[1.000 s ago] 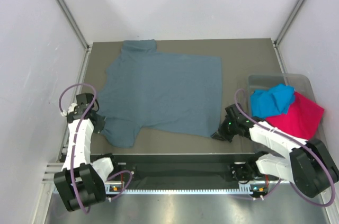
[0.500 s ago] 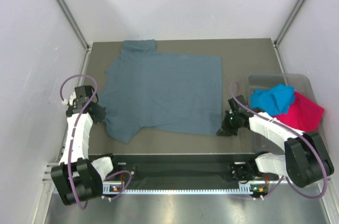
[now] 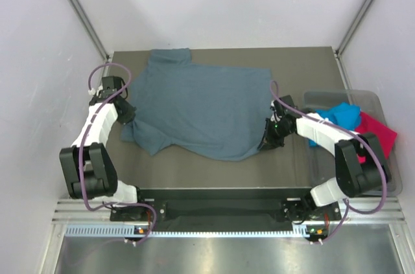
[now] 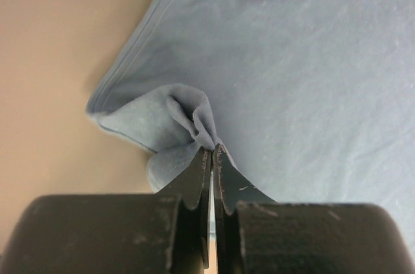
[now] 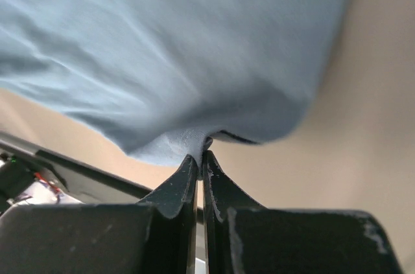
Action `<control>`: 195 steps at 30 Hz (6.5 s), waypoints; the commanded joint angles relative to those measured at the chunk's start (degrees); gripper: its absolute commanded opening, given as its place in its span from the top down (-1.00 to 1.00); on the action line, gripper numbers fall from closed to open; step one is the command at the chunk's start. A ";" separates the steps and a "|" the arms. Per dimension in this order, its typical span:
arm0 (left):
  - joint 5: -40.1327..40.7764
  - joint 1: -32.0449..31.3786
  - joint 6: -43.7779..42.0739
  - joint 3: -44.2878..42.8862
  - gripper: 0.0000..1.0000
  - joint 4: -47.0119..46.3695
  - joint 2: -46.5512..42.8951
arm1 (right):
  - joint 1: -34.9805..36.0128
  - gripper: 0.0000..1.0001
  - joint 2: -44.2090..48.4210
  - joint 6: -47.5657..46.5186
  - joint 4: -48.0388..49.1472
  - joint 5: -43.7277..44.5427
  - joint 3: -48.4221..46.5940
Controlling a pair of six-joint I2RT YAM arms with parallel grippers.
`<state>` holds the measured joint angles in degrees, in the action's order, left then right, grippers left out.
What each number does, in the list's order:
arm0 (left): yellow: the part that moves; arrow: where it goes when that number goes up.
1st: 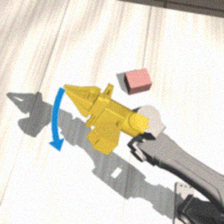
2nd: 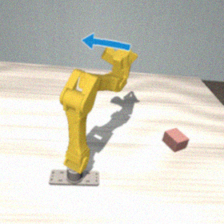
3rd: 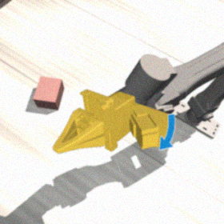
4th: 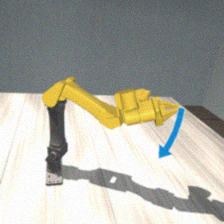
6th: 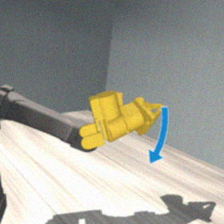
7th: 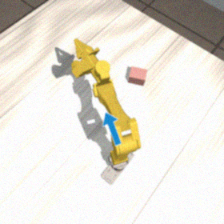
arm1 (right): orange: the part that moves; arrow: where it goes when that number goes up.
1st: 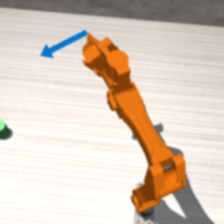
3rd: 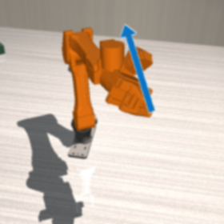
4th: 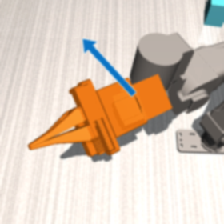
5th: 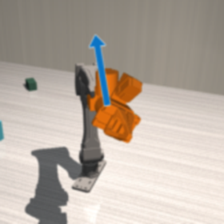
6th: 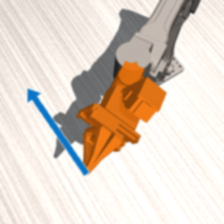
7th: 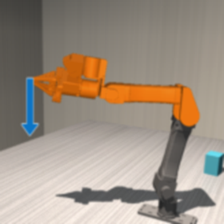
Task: Fold and stack the t-shirts
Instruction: Fold the tshirt
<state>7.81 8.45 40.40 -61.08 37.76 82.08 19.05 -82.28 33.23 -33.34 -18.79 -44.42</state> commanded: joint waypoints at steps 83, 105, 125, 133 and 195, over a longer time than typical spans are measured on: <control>-7.46 1.57 -1.38 -32.96 1.00 -7.35 33.58 | -12.28 0.99 -38.74 -8.89 -13.06 1.99 -53.22; -11.84 9.29 -7.45 0.23 -0.25 -6.38 1.86 | -12.46 -0.14 -15.55 -14.42 -1.64 0.07 -21.86; -20.30 16.16 -4.63 2.28 -0.16 -10.51 15.21 | -11.49 -0.01 -20.99 -14.16 2.67 -4.77 -19.65; -19.42 16.78 -5.95 0.96 0.54 -10.16 17.49 | -10.61 0.37 -24.24 -13.37 1.53 -3.28 -21.14; -11.77 26.09 -9.47 10.99 0.24 -6.21 -2.27 | -9.73 0.68 -11.68 -19.34 -9.10 10.00 -9.80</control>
<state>-7.53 33.76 31.90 -49.15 31.79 84.40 8.91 -96.16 15.97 -36.32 -12.60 -55.72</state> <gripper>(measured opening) 0.307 0.126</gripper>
